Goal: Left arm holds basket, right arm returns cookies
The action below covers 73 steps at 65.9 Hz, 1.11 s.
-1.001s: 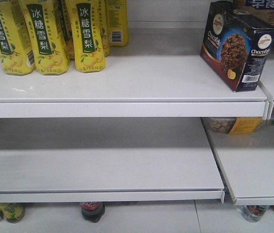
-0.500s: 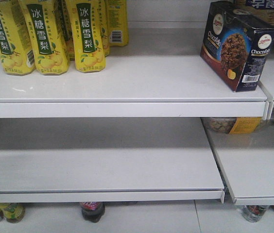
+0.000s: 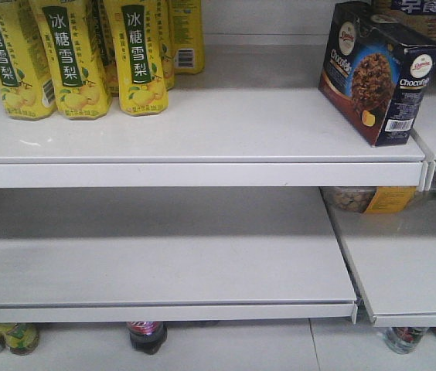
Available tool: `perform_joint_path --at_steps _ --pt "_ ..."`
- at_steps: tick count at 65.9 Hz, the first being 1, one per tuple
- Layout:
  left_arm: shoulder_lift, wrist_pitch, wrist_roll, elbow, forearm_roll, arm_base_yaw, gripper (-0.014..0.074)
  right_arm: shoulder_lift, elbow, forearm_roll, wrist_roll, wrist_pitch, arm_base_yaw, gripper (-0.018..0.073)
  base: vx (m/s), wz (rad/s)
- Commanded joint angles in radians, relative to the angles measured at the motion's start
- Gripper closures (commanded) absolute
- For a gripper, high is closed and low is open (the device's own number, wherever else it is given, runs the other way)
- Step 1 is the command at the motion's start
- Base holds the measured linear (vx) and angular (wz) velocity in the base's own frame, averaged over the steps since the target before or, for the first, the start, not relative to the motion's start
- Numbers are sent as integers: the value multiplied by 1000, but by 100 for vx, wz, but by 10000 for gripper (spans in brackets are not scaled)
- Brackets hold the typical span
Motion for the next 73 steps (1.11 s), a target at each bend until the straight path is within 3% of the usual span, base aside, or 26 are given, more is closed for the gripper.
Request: perform_joint_path --at_steps 1,73 --pt "-19 -106 18 -32 19 -6 600 -13 19 -10 1 -68 -2 565 0 0" --pt "-19 -106 18 -32 19 -6 600 -13 19 -10 1 -68 -3 565 0 0"
